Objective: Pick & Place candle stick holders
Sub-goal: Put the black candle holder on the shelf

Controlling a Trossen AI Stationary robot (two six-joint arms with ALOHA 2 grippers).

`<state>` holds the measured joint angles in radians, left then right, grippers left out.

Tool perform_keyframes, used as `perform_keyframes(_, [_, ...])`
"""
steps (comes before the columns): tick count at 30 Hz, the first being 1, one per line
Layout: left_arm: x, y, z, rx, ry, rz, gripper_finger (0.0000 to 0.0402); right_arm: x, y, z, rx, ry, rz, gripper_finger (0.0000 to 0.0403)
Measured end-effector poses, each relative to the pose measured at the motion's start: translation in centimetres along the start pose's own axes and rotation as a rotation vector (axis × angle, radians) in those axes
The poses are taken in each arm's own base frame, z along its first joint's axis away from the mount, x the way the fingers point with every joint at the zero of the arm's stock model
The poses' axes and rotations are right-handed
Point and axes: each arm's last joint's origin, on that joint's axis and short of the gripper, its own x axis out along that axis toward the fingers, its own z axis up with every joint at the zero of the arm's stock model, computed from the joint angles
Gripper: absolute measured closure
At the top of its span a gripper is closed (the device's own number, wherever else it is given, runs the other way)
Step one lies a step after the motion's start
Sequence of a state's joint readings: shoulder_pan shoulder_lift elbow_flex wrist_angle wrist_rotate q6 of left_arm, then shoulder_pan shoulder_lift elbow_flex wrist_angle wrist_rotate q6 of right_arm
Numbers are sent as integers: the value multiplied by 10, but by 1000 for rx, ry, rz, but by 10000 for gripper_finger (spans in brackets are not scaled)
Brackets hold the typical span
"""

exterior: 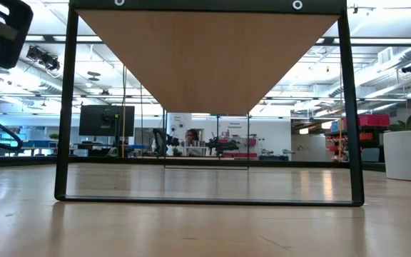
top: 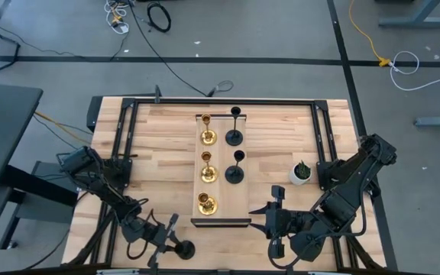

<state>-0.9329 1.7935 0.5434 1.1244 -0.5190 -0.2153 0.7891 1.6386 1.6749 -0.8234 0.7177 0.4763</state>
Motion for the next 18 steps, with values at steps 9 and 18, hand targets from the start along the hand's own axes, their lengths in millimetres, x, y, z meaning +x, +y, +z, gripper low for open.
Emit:
perform_keyframes(9, [0,0,1,2,-5,0,381,0,0,0,1,0,0,269])
perform_keyframes(18, [0,-2,10,-55,-88,-23,389,0,0,0,1,0,-1,269])
